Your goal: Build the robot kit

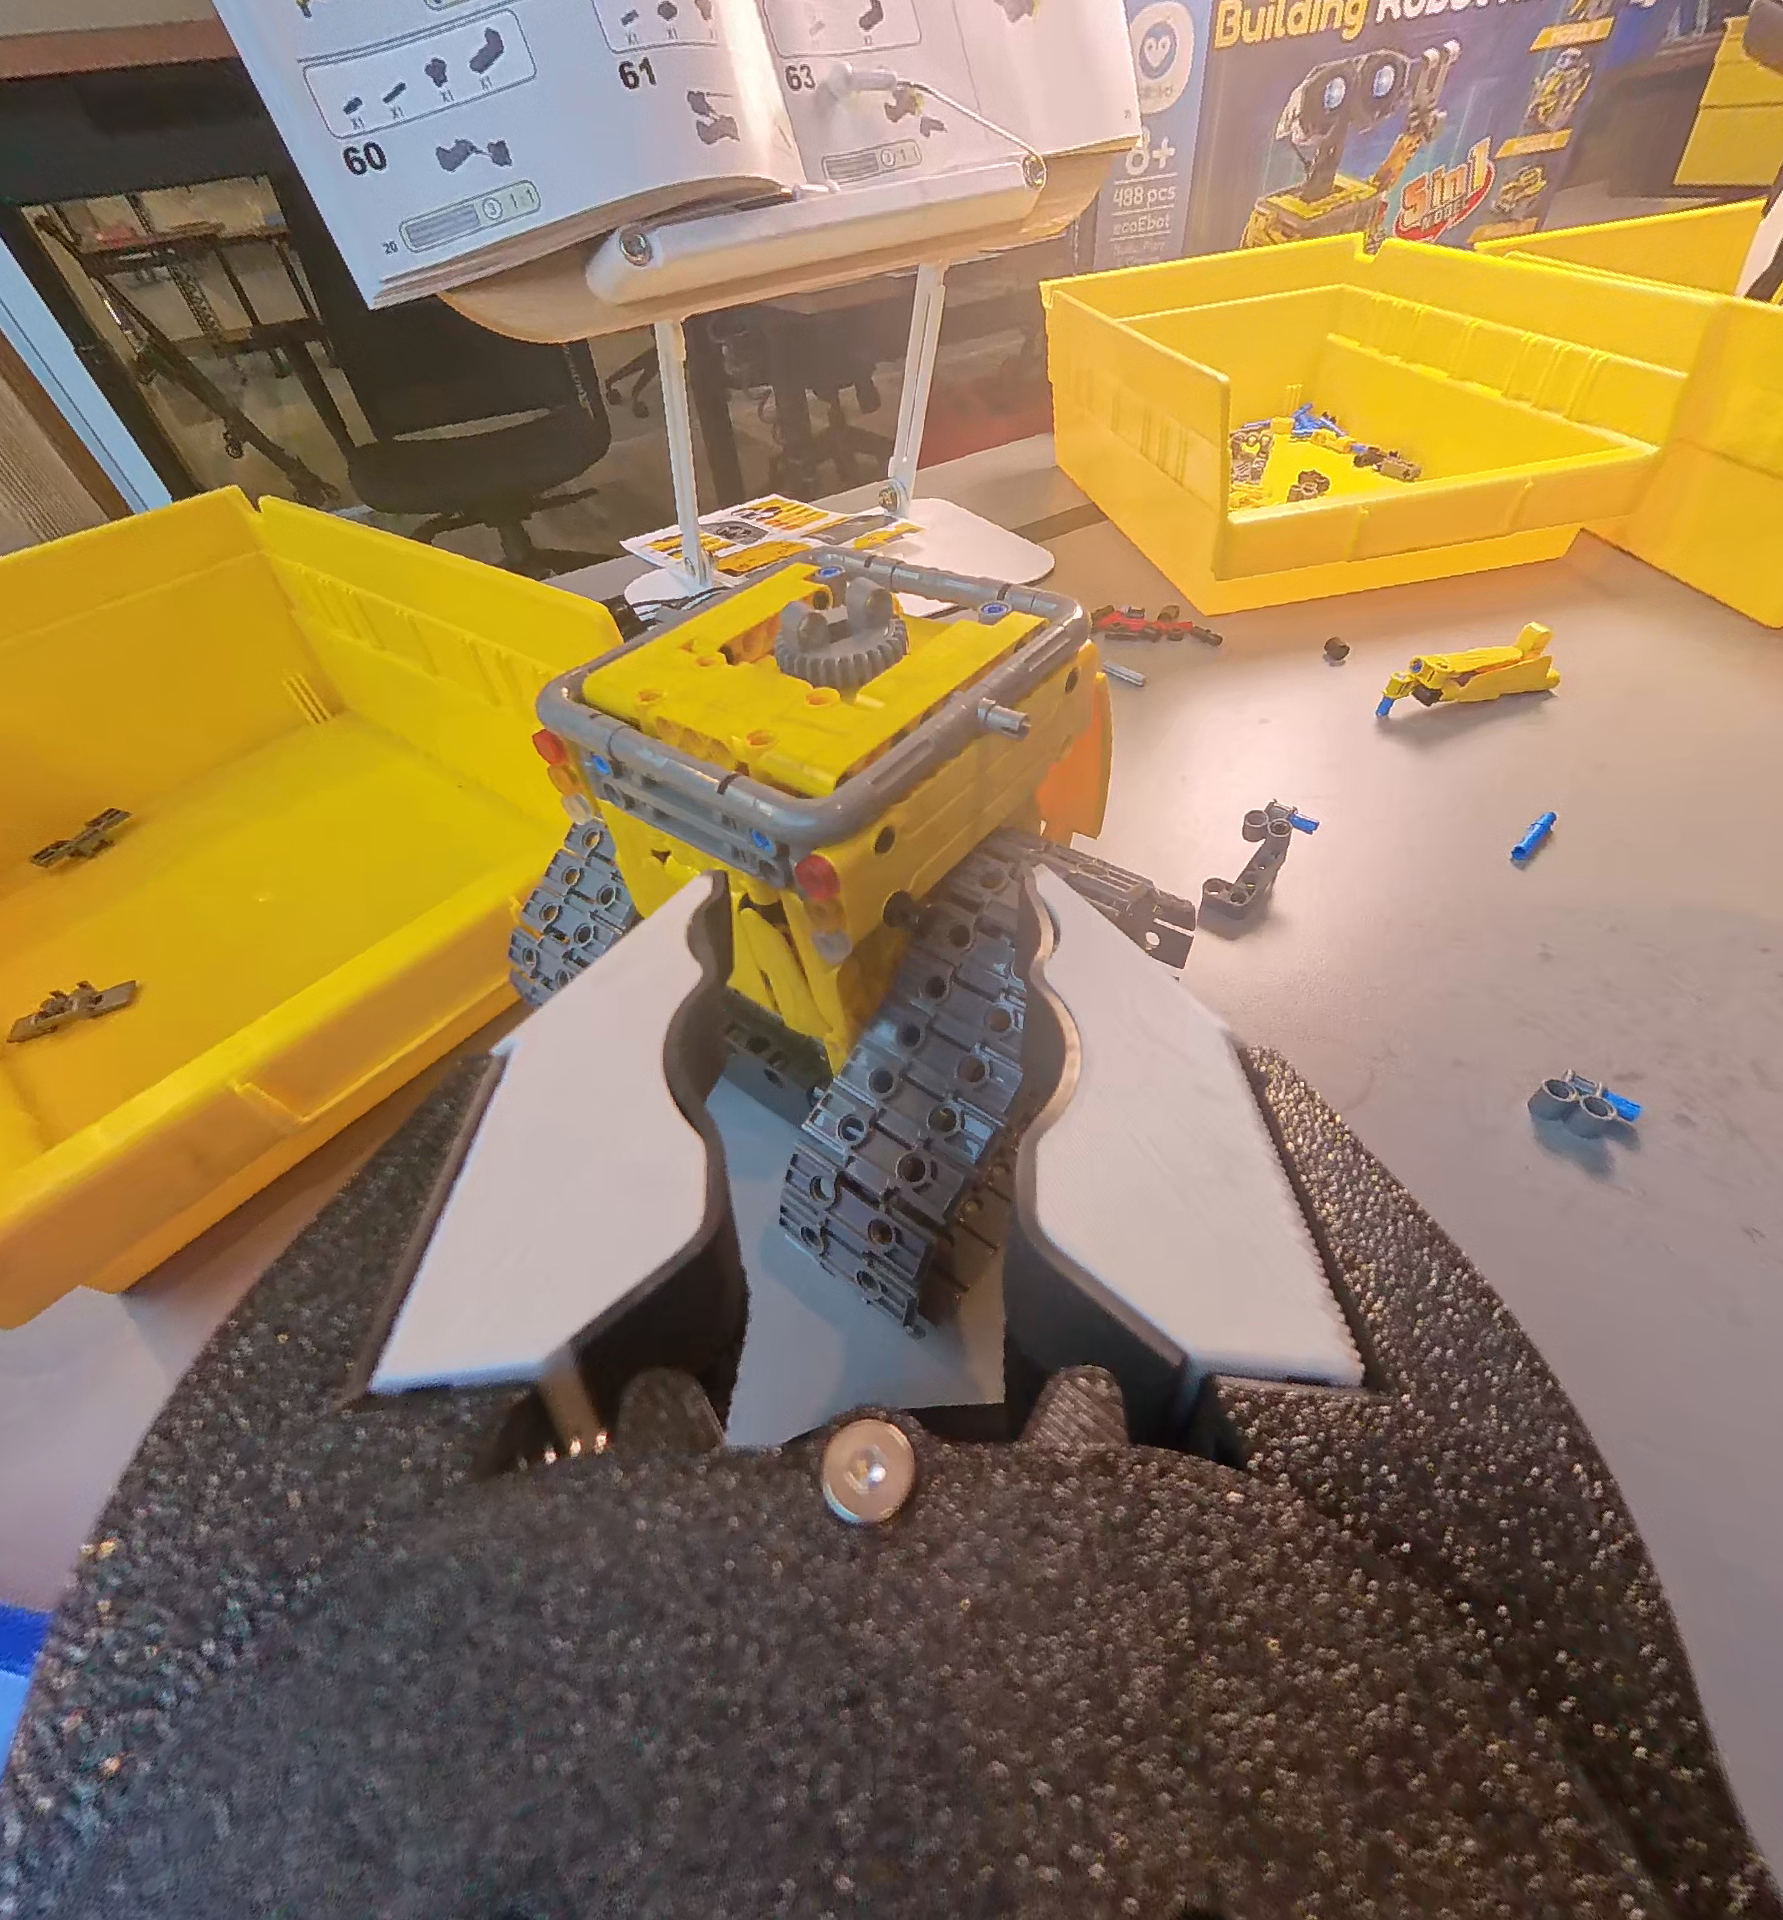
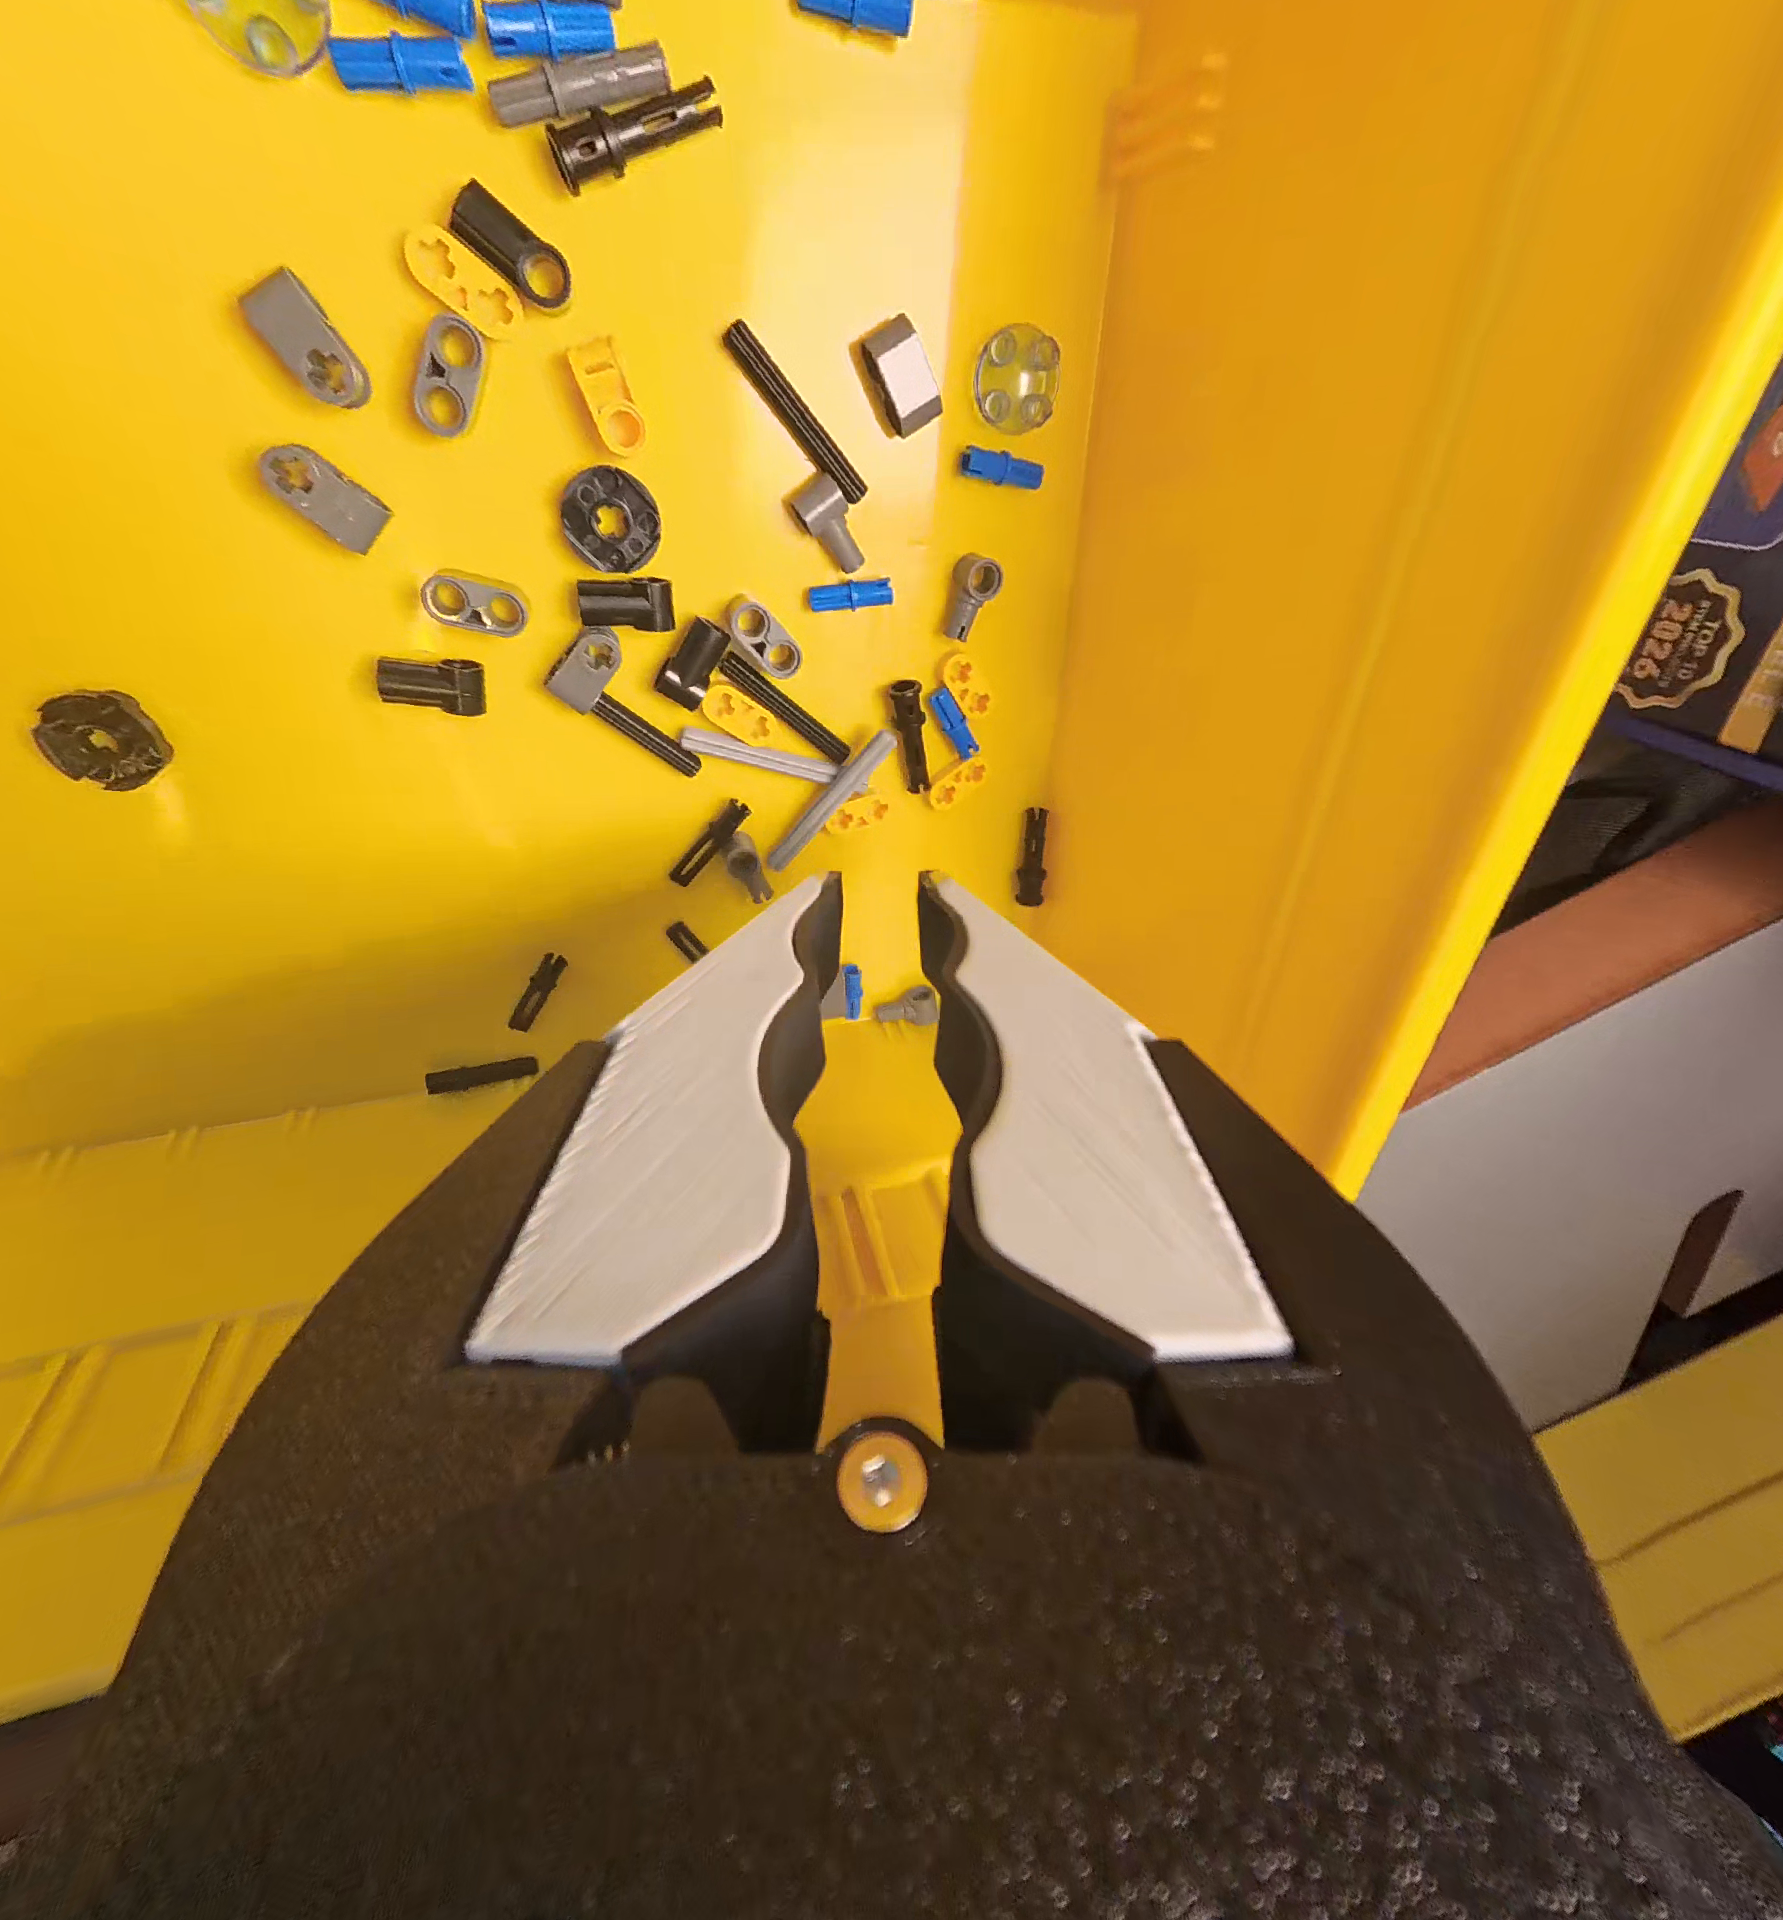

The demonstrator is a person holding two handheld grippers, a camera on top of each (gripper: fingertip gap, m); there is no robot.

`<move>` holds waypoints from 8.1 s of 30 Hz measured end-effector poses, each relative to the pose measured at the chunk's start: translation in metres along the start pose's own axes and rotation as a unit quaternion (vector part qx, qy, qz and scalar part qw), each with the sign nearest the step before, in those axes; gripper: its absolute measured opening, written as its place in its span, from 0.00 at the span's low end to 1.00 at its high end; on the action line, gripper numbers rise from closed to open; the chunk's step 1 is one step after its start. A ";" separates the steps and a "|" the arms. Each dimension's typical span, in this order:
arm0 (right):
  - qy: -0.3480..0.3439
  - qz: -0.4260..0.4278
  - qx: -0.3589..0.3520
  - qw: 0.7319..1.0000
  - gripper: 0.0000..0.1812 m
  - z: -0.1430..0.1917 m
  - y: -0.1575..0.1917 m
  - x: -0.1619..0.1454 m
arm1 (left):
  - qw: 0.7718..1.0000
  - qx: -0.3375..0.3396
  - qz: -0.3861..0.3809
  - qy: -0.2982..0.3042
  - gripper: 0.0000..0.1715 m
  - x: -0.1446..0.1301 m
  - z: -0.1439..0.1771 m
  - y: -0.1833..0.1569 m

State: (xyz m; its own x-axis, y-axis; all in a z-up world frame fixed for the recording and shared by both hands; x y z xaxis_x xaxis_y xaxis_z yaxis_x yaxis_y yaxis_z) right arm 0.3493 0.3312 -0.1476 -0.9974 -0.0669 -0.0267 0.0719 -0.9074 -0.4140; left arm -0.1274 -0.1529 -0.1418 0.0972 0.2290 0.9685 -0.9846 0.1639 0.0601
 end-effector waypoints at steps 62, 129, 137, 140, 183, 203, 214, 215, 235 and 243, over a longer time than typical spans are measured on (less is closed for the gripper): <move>-0.051 0.014 0.112 0.992 0.06 -0.015 0.015 0.034 | 1.000 -0.003 0.009 0.004 0.31 -0.001 -0.001 0.002; -0.107 -0.152 -0.031 0.982 0.04 0.021 0.075 0.049 | 0.998 -0.025 -0.003 -0.055 0.31 0.006 0.013 -0.004; -0.074 -0.183 0.007 0.980 0.04 0.001 0.055 0.047 | 0.998 -0.029 0.009 -0.053 0.32 0.005 0.012 -0.001; -0.069 -0.187 0.011 0.980 0.04 -0.001 0.051 0.046 | 0.998 -0.030 0.013 -0.054 0.32 0.005 0.012 0.000; -0.551 -0.250 -0.007 0.796 0.15 0.205 0.137 0.147 | 0.999 -0.022 0.003 -0.041 0.32 0.004 0.008 -0.001; -0.630 -0.282 0.083 0.719 0.18 0.133 0.240 0.262 | 0.997 -0.036 0.020 -0.064 0.32 0.006 0.014 0.001; -0.640 -0.284 0.059 0.712 0.30 0.126 0.246 0.261 | 0.997 -0.033 0.033 -0.068 0.35 0.007 0.013 0.005; -0.641 -0.283 0.056 0.712 0.30 0.126 0.246 0.261 | 0.996 -0.034 0.035 -0.070 0.35 0.007 0.014 0.005; -0.655 -0.279 0.010 0.702 0.36 0.133 0.243 0.256 | 0.996 -0.016 0.036 -0.076 0.39 0.008 0.015 0.008; -0.655 -0.275 0.011 0.704 0.38 0.134 0.245 0.257 | 0.996 -0.011 0.036 -0.082 0.39 0.009 0.017 0.009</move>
State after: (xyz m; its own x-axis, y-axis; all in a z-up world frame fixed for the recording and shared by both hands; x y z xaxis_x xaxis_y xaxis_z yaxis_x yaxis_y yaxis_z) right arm 0.1111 0.0366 -0.1342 -0.0160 -0.0146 0.9998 -0.3091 -0.9508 -0.0189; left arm -0.1378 -0.1658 -0.1280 -0.0005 0.0810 0.9967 -0.9845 0.1748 -0.0147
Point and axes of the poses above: each gripper's, where its closed fingertips meet, z back along the fingers, x out of its top, y = z × x across the jaws, the point moved 7 cm from there along z, back along the fingers, and after that the axes turned 9 degrees about -x, right-handed, at the moved point
